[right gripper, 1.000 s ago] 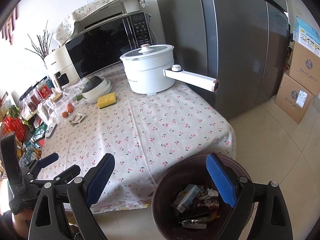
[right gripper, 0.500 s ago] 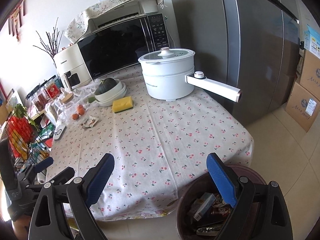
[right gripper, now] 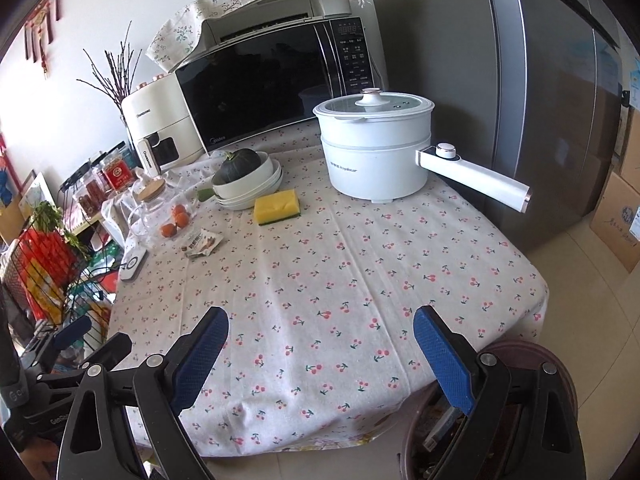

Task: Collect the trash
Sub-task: 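Move both grippers back over the table toward the pecan bag and sponge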

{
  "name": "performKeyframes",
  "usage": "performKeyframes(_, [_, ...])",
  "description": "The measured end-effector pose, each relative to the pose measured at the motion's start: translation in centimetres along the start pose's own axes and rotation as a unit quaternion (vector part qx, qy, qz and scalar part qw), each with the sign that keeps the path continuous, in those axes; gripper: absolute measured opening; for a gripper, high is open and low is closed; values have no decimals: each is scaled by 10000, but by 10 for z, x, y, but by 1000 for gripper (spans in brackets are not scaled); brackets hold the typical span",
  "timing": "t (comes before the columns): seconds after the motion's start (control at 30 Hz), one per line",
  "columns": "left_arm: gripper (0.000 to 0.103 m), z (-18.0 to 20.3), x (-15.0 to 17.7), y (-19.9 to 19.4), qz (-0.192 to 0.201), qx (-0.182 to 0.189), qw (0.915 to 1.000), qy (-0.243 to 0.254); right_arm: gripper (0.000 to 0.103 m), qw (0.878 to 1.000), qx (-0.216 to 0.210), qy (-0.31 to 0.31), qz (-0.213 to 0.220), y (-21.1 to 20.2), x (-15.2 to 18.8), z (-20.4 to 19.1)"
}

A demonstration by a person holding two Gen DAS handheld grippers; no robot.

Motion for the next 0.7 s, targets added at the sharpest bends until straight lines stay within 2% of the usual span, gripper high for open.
performKeyframes(0.47, [102,-65,-17,10,84,-490,9986,-153,95,9983,152,-529,-192,48,-3,-54])
performKeyframes(0.7, [102,-99,-17,26,32,-610,9971,-458,96,9968,188,-732,-251,73,-6,-72])
Point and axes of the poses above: each gripper's, at about its wrist camera, not at the fingertips, and y roughly the way its jaws point, z to its right, x to its underside, the point moved 10 cm from there along y, roughly the way its jaws point, and after that the axes turned 6 degrees about x, right-handed, at the moved point
